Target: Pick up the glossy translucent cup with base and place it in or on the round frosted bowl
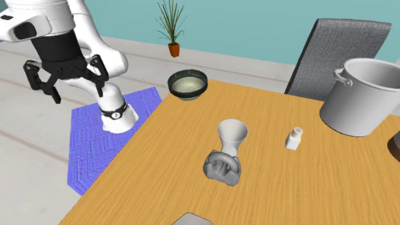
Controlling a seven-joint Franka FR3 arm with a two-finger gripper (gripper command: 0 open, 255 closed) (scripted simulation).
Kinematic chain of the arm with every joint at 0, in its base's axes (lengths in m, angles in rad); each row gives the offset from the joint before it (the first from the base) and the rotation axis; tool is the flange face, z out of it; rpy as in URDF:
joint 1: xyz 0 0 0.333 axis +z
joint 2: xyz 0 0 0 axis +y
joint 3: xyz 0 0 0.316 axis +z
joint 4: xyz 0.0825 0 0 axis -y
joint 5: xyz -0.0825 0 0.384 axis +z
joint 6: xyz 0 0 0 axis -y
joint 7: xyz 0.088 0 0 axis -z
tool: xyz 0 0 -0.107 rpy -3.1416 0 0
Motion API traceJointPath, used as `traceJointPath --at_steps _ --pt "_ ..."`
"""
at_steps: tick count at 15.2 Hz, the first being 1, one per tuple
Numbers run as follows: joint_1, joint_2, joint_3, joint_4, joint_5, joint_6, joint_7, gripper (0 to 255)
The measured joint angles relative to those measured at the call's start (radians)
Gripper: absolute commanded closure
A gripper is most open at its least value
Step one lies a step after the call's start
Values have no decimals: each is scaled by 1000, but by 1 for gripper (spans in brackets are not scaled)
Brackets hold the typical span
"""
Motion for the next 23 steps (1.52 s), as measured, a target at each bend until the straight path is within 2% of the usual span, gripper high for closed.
traceJointPath --at_steps 3,13,18,23 --pt "9 12 31 -3 14 9 36 0" --pt "56 214 261 72 82 93 326 0" --pt "64 348 364 152 75 120 470 0" --pt "72 537 472 269 25 147 642 0"
